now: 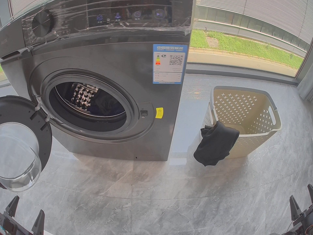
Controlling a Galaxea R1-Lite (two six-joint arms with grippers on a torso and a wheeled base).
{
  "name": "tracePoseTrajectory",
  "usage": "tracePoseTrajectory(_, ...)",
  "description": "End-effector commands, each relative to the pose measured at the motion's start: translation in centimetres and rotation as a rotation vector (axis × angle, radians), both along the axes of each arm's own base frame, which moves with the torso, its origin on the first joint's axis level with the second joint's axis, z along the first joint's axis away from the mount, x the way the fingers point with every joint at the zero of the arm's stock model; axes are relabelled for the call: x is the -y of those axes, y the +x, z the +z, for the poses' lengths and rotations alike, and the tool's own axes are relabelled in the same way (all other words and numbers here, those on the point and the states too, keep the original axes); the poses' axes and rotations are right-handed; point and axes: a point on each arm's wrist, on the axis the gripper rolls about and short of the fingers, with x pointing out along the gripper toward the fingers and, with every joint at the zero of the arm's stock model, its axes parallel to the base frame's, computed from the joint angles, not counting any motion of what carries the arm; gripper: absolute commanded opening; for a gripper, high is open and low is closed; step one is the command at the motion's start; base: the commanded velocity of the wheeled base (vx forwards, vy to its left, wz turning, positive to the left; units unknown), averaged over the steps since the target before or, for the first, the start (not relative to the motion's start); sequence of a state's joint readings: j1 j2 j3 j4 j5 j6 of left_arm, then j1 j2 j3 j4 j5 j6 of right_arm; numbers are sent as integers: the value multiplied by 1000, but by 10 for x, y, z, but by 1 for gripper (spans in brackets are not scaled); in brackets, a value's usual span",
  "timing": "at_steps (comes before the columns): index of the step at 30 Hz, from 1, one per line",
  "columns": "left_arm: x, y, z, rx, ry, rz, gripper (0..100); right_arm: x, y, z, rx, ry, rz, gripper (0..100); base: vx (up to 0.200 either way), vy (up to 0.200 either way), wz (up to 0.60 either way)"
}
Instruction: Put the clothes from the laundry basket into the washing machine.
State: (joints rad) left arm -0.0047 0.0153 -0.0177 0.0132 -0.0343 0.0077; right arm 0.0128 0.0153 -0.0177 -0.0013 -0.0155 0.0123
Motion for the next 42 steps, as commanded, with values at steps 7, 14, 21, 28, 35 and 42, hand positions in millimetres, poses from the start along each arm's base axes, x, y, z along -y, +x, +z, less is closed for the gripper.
tracePoseTrajectory(7,0,0,-4,2,0,1,100,0,0,-5,-2,-2,1,100,0,0,0)
tracePoseTrajectory(14,0,0,-4,0,-5,1,100,0,0,-5,-2,-2,1,100,0,0,0)
tracePoseTrajectory(21,0,0,-4,0,-6,1,100,0,0,-5,-2,-2,1,100,0,-171,0)
tracePoseTrajectory(28,0,0,-4,0,-15,7,100,0,0,-5,-2,-2,1,100,0,-171,0)
tracePoseTrajectory(35,0,0,-4,-1,-21,8,100,0,0,-5,-2,-2,1,100,0,0,0)
tracePoseTrajectory(42,0,0,-4,3,-17,8,100,0,0,-5,-2,-2,3,100,0,0,-343)
